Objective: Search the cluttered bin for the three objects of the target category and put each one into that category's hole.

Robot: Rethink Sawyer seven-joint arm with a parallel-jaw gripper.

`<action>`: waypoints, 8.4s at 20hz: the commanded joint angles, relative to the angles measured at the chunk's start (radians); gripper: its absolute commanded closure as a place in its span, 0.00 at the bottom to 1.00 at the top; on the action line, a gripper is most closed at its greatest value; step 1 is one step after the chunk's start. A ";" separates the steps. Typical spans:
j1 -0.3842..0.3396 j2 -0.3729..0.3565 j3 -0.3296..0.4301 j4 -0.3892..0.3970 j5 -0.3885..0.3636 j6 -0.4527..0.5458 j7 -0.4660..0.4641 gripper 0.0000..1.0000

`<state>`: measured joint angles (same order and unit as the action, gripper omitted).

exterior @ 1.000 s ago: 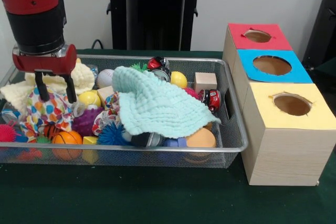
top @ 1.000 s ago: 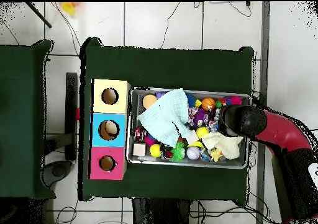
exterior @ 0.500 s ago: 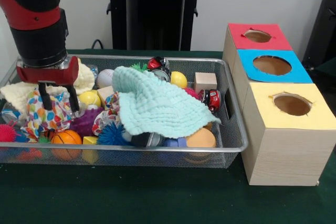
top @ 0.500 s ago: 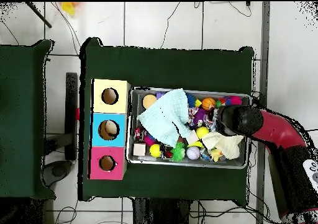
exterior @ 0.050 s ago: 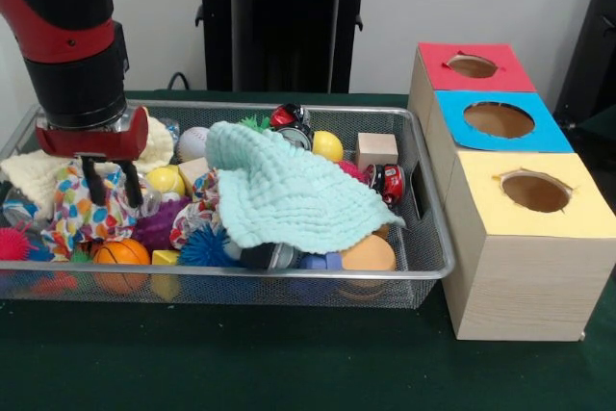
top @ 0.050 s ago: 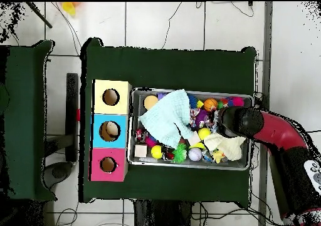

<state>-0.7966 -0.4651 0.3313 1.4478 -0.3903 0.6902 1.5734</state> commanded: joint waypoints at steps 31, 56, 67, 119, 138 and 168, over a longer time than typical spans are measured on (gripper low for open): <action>-0.010 -0.369 0.077 0.325 0.111 0.083 -0.034 1.00; 0.232 -0.561 -0.036 0.516 0.275 0.038 0.198 1.00; 0.380 -0.585 -0.134 0.533 0.330 0.014 0.282 1.00; 0.898 -0.353 -0.386 0.133 0.506 0.125 0.590 1.00; 0.908 -0.217 -0.406 0.047 0.524 0.045 0.561 1.00; 0.949 -0.117 -0.443 0.008 0.542 -0.041 0.578 1.00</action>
<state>0.1634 -0.6401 -0.1192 1.4904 0.1252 0.7097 1.9159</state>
